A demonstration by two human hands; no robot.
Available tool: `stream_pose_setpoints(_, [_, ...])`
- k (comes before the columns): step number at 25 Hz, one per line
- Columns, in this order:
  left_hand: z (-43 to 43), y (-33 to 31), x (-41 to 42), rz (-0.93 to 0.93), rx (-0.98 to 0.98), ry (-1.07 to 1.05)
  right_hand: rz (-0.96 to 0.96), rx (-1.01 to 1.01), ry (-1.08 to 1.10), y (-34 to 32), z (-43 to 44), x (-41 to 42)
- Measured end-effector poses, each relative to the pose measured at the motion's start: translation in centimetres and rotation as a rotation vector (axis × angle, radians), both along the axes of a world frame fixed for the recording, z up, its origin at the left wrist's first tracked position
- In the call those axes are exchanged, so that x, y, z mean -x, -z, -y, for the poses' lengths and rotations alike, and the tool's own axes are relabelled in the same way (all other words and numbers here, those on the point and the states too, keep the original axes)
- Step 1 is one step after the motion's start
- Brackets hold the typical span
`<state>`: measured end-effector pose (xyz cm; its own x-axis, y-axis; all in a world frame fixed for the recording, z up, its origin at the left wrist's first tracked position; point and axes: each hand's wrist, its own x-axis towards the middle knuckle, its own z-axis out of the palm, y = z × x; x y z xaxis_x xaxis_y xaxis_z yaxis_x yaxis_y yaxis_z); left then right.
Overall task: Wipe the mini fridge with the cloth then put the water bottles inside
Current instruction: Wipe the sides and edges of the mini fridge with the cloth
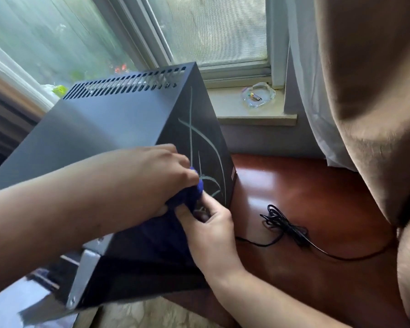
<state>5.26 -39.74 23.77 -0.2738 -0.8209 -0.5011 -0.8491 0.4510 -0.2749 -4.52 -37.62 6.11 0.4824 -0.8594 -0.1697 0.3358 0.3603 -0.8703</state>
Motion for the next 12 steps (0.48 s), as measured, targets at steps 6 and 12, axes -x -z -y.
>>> stream_pose_setpoints(6, [10.7, -2.5, -2.1, 0.046, 0.126, 0.062, 0.062, 0.044, 0.232, -1.0, 11.2, -5.2])
stream_pose_setpoints(12, [21.9, -2.2, -3.2, 0.106, 0.216, 0.012, -0.322, 0.122, 0.259, -2.5, 23.0, -6.6])
